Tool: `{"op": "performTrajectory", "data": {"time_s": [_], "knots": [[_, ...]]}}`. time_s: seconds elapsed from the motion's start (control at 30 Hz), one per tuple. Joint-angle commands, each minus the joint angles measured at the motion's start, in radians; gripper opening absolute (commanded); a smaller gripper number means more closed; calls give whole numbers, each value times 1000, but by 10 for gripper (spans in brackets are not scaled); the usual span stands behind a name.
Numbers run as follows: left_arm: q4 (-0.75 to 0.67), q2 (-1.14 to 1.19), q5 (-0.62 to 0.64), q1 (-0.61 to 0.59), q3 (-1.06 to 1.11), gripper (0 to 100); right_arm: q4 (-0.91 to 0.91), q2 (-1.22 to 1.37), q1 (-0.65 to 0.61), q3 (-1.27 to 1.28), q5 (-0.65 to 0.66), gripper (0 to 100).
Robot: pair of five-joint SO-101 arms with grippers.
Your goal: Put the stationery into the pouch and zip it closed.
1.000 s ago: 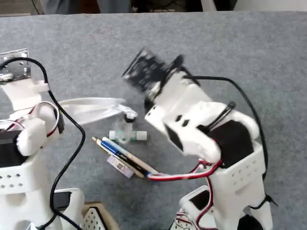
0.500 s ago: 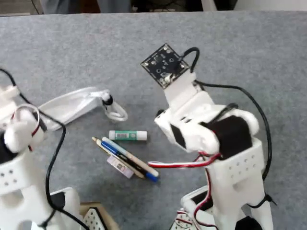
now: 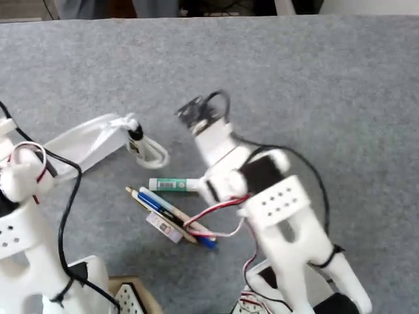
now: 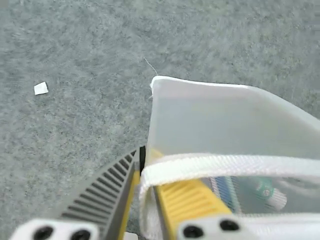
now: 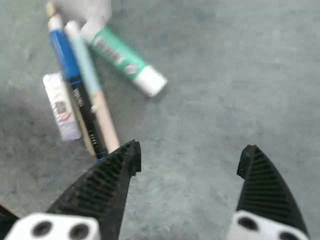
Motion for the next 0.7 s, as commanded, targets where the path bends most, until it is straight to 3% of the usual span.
{"op": "performTrajectory", "data": {"time_s": [0.0,0.17,0.33,0.53,0.67], "knots": [[-8,44,18,-31,-15,28,-71,68,-69,21,-5,311],[-6,43,18,-35,-18,28,-101,306,-124,-61,84,311],[-6,43,18,-36,-16,28,-95,533,-198,-246,94,312],[-6,43,18,-38,-18,28,-48,654,-339,-392,92,311],[-6,43,18,-38,-19,28,-78,710,-354,-415,92,311]]}}
